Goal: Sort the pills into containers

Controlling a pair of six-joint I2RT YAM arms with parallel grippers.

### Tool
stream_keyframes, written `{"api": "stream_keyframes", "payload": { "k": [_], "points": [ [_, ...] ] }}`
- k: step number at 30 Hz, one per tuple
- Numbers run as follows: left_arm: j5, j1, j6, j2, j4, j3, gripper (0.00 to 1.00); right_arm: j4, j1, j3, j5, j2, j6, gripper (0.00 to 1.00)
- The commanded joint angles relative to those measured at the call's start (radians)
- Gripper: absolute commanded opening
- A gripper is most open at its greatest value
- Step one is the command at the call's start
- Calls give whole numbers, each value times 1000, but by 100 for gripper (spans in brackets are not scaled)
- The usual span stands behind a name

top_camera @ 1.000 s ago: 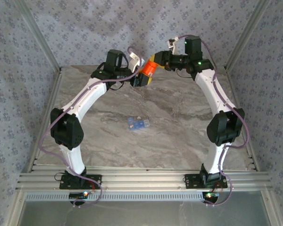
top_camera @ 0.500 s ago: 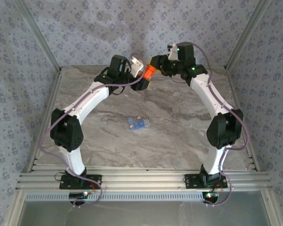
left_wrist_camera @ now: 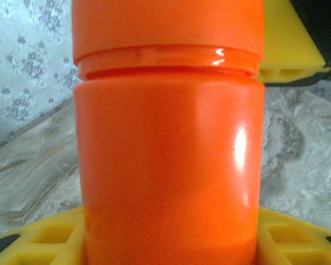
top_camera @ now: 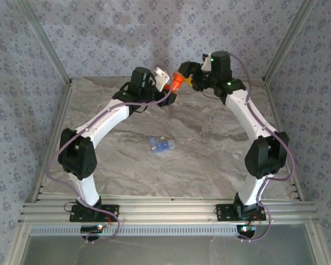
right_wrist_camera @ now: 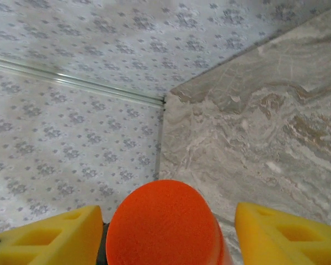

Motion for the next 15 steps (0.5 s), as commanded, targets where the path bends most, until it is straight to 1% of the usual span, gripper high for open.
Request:
{"api": "stream_keyframes", "payload": {
  "k": [1, 4, 7, 10, 15],
  "points": [
    [146, 32, -38, -9, 37, 77, 0, 46, -56, 30, -75, -62, 5, 72],
    [284, 51, -76, 29, -12, 142, 0, 26, -85, 66, -142, -37, -56, 76],
    [362, 56, -71, 60, -78, 204, 0, -13, -93, 131, -231, 8, -151, 78],
    [398, 56, -56, 82, -137, 248, 0, -63, -87, 202, -311, 45, -244, 79],
    [408, 55, -44, 87, -163, 263, 0, -126, -59, 284, -354, 76, -299, 81]
  ]
}}
